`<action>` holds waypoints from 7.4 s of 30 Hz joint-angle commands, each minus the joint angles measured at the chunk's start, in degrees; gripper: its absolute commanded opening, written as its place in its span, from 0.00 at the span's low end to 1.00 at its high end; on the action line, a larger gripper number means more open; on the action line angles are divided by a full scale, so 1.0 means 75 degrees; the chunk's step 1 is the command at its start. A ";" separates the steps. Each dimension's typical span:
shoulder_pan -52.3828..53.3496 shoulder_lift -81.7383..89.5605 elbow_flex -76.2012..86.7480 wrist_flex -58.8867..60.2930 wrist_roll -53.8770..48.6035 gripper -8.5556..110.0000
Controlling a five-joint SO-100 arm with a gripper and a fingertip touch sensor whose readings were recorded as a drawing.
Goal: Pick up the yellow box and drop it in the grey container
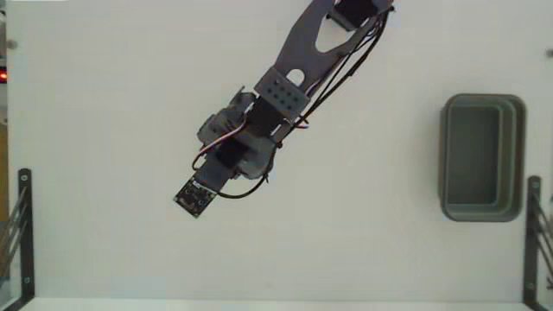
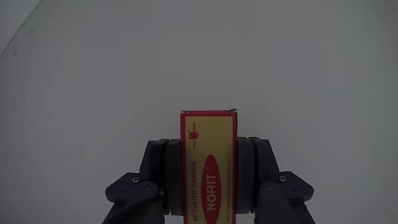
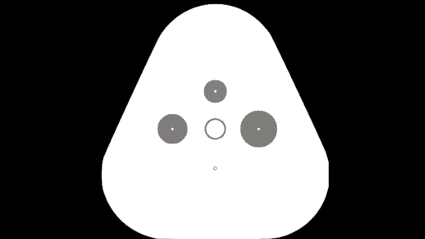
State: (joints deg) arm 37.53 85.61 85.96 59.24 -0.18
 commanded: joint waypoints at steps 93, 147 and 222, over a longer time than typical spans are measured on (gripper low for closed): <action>-0.5555 -0.0197 -0.4873 0.3991 0.0023 0.40; -0.9991 0.0999 -0.2674 0.2995 0.0023 0.40; -0.9991 0.0999 -0.2674 0.2995 0.0023 1.00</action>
State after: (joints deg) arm -36.47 88.77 65.30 82.18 -0.26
